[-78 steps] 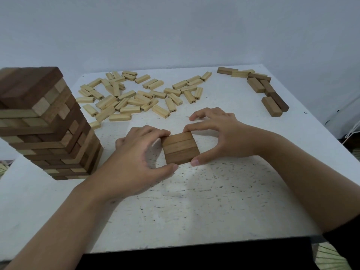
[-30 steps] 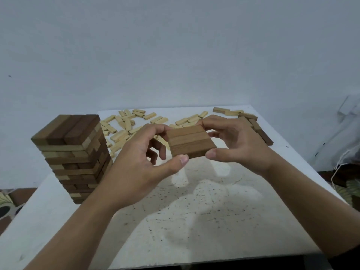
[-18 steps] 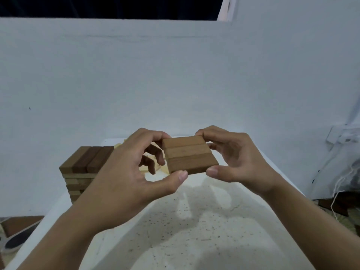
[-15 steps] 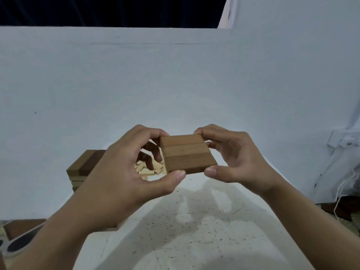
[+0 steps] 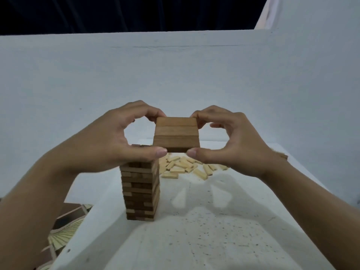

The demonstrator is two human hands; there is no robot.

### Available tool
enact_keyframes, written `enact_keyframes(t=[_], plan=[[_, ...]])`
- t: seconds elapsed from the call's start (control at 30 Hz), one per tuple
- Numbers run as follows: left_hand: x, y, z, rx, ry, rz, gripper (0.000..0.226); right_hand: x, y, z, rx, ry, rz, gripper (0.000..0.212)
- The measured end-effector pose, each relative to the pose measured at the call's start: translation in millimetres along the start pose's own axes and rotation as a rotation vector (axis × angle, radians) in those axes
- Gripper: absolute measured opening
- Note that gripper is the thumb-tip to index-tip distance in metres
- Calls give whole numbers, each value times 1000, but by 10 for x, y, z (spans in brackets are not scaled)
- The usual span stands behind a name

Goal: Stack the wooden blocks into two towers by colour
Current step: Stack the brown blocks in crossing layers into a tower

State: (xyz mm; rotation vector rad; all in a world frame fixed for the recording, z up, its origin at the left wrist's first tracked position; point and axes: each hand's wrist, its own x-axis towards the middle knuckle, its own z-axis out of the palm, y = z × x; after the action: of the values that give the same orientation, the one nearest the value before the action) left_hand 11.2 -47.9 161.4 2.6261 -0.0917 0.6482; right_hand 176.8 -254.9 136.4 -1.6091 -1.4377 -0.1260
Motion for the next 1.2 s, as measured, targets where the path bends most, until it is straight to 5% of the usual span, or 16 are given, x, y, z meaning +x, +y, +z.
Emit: enact_keyframes(t=[0.5, 1.2], plan=[[-4, -947, -280, -31, -223, -80, 60, 404, 66, 681, -92, -103, 278, 58], [-48, -1197, -109, -109, -270, -100, 65, 386, 118, 771, -130, -190, 364, 69]])
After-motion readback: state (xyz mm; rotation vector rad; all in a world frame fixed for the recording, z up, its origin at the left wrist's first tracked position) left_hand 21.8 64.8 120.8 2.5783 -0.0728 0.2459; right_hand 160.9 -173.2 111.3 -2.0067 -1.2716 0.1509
